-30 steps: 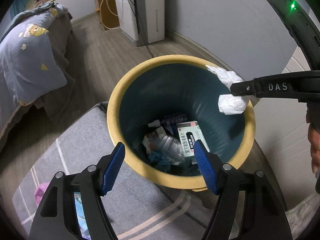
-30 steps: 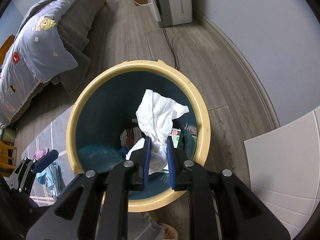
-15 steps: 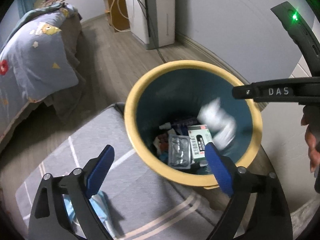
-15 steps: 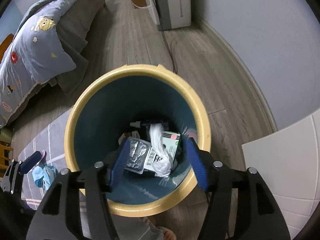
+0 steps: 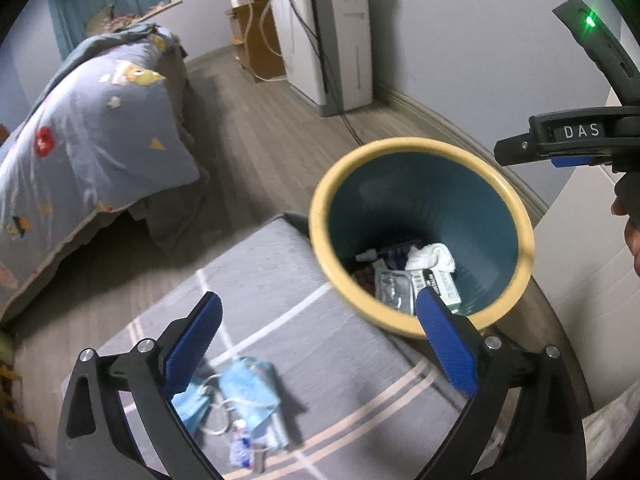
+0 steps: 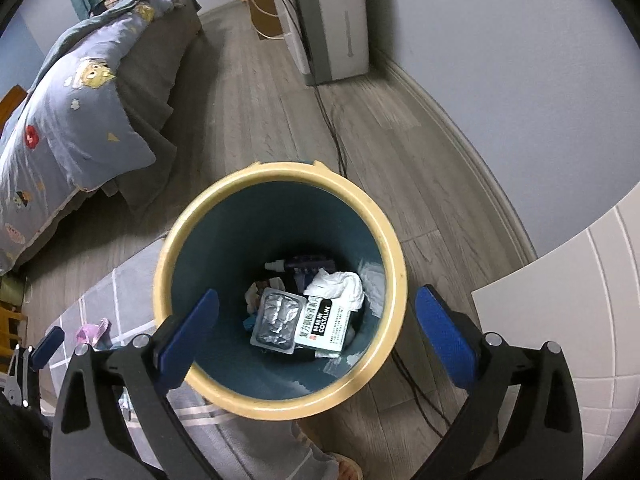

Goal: Collect trash
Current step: 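Move both tools back over the blue face masks on the mat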

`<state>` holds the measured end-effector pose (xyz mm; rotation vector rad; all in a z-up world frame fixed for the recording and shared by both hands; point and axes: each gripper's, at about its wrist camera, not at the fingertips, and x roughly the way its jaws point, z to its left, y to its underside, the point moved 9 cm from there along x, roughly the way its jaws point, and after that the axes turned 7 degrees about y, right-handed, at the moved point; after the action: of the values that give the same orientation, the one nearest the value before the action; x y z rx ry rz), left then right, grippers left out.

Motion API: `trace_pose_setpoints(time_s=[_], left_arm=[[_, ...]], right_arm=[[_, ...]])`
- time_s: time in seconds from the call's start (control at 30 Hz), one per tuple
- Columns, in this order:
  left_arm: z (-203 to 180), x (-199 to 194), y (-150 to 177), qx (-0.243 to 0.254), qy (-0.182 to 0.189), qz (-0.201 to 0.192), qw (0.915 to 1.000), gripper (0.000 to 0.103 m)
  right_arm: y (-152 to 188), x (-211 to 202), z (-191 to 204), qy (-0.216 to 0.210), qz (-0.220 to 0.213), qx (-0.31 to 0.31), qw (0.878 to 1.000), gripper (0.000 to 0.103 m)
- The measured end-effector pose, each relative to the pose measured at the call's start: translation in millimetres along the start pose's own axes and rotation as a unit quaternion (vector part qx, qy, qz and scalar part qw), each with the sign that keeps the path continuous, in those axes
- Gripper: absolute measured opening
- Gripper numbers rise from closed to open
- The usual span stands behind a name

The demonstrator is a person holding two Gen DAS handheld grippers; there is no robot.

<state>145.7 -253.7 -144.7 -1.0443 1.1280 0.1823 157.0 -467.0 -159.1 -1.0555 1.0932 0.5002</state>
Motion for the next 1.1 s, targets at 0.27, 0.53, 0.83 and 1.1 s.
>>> trace_pose_setpoints(time_s=[0.27,0.53,0.83,1.1], left_arm=[[37.5,-39.1,14.2,-0.038,-0.014,-0.016,0.999,0.097],[77.6,-73.1,30.1,-0.077,-0.029,-0.032,0.9961,0.097],[140.2,-96.1,61.9,-0.124,-0.069,-0.025,0.9895,0.098],[187.5,-115.3,98.3,-0.161,-0.095,-0.016,0.9823,0.098]], right_arm=[[5.8,-28.0,42.3,-0.004,-0.022,-0.04,0.999,0.097],[16.9,-41.4,92.1,-0.014,-0.035,-0.08,0.996,0.097],[38.5,-36.1,155.6,-0.027,-0.029,-0.13,0.991,0.097],[61.9,-25.6,207.8,-0.039,-0.012,-0.171,0.985,0.097]])
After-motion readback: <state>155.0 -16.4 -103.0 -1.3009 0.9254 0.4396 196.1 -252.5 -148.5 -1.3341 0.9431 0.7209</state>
